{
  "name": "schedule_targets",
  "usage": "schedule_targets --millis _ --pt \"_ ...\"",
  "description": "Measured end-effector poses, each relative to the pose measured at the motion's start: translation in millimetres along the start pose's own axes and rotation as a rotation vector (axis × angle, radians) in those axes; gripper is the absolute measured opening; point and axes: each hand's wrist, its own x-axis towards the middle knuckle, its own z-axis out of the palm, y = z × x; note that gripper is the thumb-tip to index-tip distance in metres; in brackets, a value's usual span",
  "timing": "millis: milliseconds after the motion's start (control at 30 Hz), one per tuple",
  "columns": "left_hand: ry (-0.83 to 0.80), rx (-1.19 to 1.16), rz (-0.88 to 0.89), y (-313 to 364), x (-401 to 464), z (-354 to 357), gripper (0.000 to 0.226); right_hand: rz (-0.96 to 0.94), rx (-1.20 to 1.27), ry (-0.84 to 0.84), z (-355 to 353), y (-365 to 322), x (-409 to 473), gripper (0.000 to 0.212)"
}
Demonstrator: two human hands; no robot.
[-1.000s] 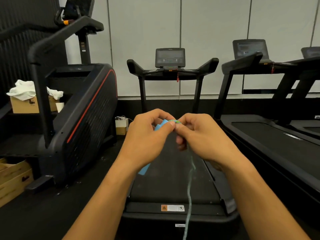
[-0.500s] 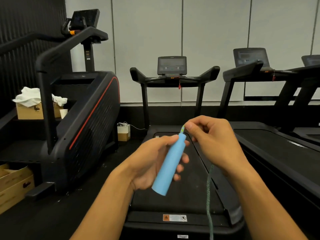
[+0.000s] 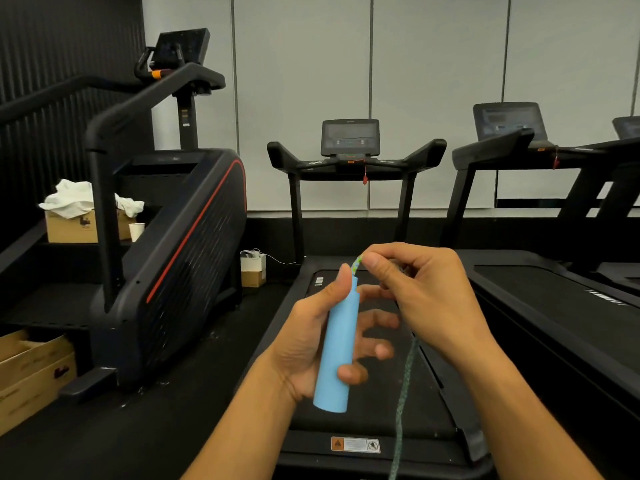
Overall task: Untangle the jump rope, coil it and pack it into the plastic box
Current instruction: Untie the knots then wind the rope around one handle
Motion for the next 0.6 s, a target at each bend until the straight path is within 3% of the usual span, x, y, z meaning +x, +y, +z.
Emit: schedule_targets --millis 67,233,600 --pt "-0.012 -0.018 0.008 -0.8 -0.7 -1.0 0.076 0.002 0.002 0.014 2.3 0.1 -0.4 0.01" --pt "0.023 0.185 -0.008 0.7 -0.4 5.0 0.049 -0.087 -0.125 0.043 3.0 -4.1 -2.1 0.01" --pt "-0.002 0.181 0.068 0.2 0.1 3.6 0.054 -0.099 -0.173 -0.035 1.5 -2.0 -1.7 0.009"
